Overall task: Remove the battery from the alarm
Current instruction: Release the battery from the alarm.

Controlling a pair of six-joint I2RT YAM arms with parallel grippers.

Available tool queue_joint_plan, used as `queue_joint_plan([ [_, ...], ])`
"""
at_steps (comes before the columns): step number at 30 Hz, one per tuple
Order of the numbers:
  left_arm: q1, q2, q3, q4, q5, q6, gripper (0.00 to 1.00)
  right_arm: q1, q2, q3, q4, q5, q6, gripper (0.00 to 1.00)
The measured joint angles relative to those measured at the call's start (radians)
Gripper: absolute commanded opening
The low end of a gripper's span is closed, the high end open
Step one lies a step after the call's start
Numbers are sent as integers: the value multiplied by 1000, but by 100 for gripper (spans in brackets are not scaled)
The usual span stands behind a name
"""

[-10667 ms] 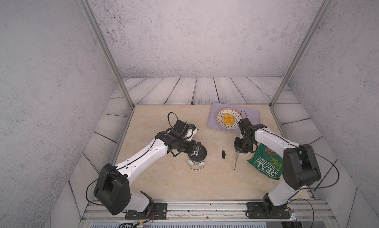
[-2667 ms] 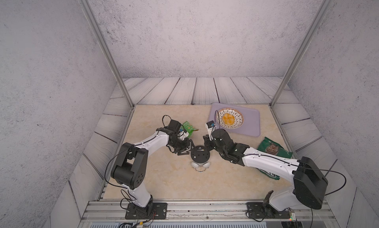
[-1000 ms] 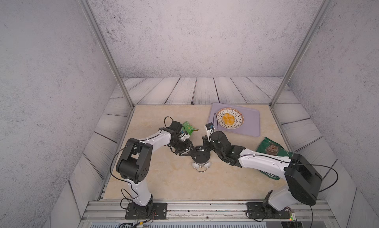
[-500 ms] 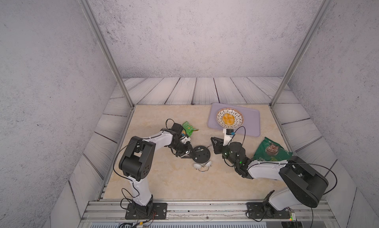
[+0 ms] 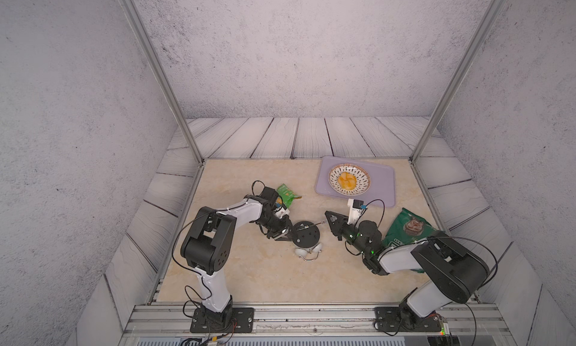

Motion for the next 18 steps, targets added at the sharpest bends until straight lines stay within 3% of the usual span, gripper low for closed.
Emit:
queue_joint_plan([
  [18, -1, -4, 0, -2, -6, -1, 30, -45, 62, 3, 157, -104, 127, 0],
])
